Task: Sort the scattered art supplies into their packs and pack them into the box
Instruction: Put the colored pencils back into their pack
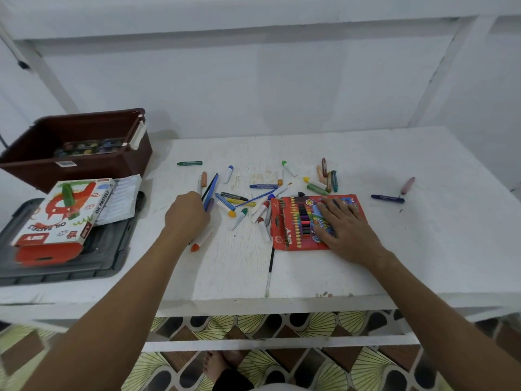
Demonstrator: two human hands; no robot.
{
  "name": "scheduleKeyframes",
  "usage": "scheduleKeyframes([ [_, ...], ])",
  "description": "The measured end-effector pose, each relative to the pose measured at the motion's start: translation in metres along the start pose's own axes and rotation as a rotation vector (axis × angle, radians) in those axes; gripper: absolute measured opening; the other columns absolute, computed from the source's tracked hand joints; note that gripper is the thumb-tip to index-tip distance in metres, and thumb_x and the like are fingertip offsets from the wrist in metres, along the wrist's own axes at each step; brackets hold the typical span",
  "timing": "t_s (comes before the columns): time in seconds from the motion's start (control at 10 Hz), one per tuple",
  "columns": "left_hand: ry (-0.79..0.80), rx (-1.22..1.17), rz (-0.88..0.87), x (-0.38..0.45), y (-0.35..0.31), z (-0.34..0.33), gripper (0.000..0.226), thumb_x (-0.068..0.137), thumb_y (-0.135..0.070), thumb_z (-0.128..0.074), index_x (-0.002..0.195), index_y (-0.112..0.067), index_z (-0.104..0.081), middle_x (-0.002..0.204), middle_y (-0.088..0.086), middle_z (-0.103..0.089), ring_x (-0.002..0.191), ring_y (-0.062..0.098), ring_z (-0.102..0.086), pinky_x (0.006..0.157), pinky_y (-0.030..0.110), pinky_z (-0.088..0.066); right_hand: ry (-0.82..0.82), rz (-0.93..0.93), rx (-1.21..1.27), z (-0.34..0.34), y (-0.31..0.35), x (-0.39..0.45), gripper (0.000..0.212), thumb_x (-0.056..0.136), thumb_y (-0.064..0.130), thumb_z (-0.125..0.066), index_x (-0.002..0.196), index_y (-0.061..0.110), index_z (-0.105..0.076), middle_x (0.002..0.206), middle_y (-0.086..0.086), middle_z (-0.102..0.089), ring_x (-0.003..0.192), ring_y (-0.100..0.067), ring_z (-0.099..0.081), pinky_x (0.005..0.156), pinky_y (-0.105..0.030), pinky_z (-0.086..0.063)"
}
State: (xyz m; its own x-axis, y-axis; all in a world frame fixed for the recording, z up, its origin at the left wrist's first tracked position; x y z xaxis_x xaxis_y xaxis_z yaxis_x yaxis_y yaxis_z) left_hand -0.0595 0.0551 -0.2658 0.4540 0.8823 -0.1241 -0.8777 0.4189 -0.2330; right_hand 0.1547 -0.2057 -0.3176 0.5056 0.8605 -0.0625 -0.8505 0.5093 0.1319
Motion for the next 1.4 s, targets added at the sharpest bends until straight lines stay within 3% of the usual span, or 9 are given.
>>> scheduleKeyframes([
  [0.2, 0.014, 0.105, 0.053, -0.02, 0.009, -0.007, 0.014, 0.087, -0.02, -0.061, 0.089, -0.011, -0.051, 0.074, 0.003, -0.049, 0.065, 0.018, -0.053, 0.051, 0.026, -0.038, -0.009, -0.002, -0.003, 0.001, 0.0, 0.0, 0.078, 0.085, 0.065, -0.011, 0.152, 0.025, -0.006, 0.16, 0.004, -0.003, 0.147, -0.015, 0.002, 0.113, -0.031, 0.008],
  [0.6, 0.035, -0.111, 0.062, -0.014, 0.023, -0.001, 0.02, 0.085, -0.023, -0.063, 0.079, -0.004, -0.059, 0.074, 0.01, -0.059, 0.061, 0.02, -0.052, 0.05, 0.026, -0.039, -0.025, 0.01, 0.023, 0.0, -0.001, 0.0, 0.078, 0.085, 0.065, -0.014, 0.152, 0.024, -0.01, 0.16, 0.003, -0.007, 0.147, -0.016, 0.0, 0.115, -0.032, 0.005],
  [0.7, 0.053, -0.345, 0.014, -0.012, 0.021, 0.023, 0.021, 0.087, -0.024, -0.064, 0.078, -0.007, -0.069, 0.07, 0.012, -0.067, 0.063, 0.025, -0.06, 0.063, 0.033, -0.052, -0.03, 0.011, 0.047, -0.001, -0.001, -0.001, 0.078, 0.085, 0.065, -0.015, 0.152, 0.025, -0.011, 0.16, 0.003, -0.007, 0.147, -0.016, 0.0, 0.116, -0.033, 0.003],
  [0.8, 0.066, -0.321, -0.2, -0.025, 0.001, 0.038, 0.013, 0.09, -0.019, -0.062, 0.08, -0.015, -0.069, 0.07, 0.006, -0.065, 0.061, 0.021, -0.056, 0.059, 0.027, -0.045, -0.017, 0.009, 0.074, 0.001, -0.002, -0.001, 0.073, 0.09, 0.065, -0.02, 0.152, 0.025, -0.011, 0.16, 0.005, -0.006, 0.147, -0.014, 0.001, 0.116, -0.032, 0.005],
  [0.9, 0.042, -0.013, -0.447, -0.043, -0.02, 0.029, 0.014, 0.094, -0.02, -0.055, 0.089, -0.015, -0.067, 0.08, 0.003, -0.062, 0.072, 0.021, -0.053, 0.063, 0.027, -0.037, -0.003, 0.015, 0.091, 0.002, -0.004, 0.0, 0.068, 0.095, 0.06, -0.027, 0.152, 0.026, -0.011, 0.16, 0.006, -0.006, 0.147, -0.013, 0.002, 0.117, -0.032, 0.004],
  [1.0, 0.058, 0.251, -0.556, -0.053, -0.029, 0.006, 0.017, 0.098, -0.021, -0.046, 0.1, -0.019, -0.063, 0.094, 0.006, -0.066, 0.096, 0.025, -0.058, 0.071, 0.031, -0.044, 0.007, 0.019, 0.111, 0.002, -0.01, -0.002, 0.073, 0.09, 0.066, -0.022, 0.152, 0.027, -0.011, 0.159, 0.006, -0.006, 0.146, -0.012, 0.001, 0.118, -0.033, 0.002],
  [1.1, 0.081, 0.439, -0.548, -0.052, -0.032, -0.005, 0.016, 0.097, -0.021, -0.049, 0.11, -0.023, -0.06, 0.097, 0.002, -0.063, 0.09, 0.019, -0.056, 0.072, 0.029, -0.045, 0.018, 0.008, 0.127, 0.003, -0.019, -0.009, 0.077, 0.085, 0.068, -0.018, 0.151, 0.029, -0.011, 0.159, 0.007, -0.007, 0.146, -0.011, 0.0, 0.118, -0.033, 0.001],
  [1.2, 0.052, 0.504, -0.613, -0.052, -0.038, -0.011, 0.014, 0.096, -0.021, -0.053, 0.108, -0.023, -0.061, 0.092, -0.002, -0.061, 0.077, 0.015, -0.055, 0.07, 0.027, -0.048, 0.034, -0.01, 0.166, 0.006, -0.029, -0.018, 0.078, 0.084, 0.069, -0.019, 0.151, 0.031, -0.011, 0.159, 0.008, -0.008, 0.146, -0.01, 0.0, 0.119, -0.033, 0.0],
  [1.4, -0.042, 0.457, -0.68, -0.054, -0.05, -0.012, 0.012, 0.096, -0.02, -0.052, 0.105, -0.023, -0.06, 0.092, -0.003, -0.062, 0.077, 0.013, -0.056, 0.068, 0.026, -0.048, -0.006, -0.042, 0.272, 0.013, -0.037, -0.03, 0.07, 0.092, 0.062, -0.032, 0.15, 0.025, -0.022, 0.158, 0.004, -0.016, 0.146, -0.012, -0.007, 0.115, -0.028, -0.002],
])
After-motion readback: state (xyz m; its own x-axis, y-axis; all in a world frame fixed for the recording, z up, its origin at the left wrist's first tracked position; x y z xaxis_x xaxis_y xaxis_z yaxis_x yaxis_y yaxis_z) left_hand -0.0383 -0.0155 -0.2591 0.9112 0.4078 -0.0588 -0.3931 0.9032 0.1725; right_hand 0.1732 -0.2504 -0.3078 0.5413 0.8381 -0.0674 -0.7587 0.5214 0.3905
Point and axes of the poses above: each hand's wrist, its own x-axis towards the middle knuckle, its own z-axis out of the back of the hand, y = z × x, the point moved 2 cm from there along x, towards the middle knuckle
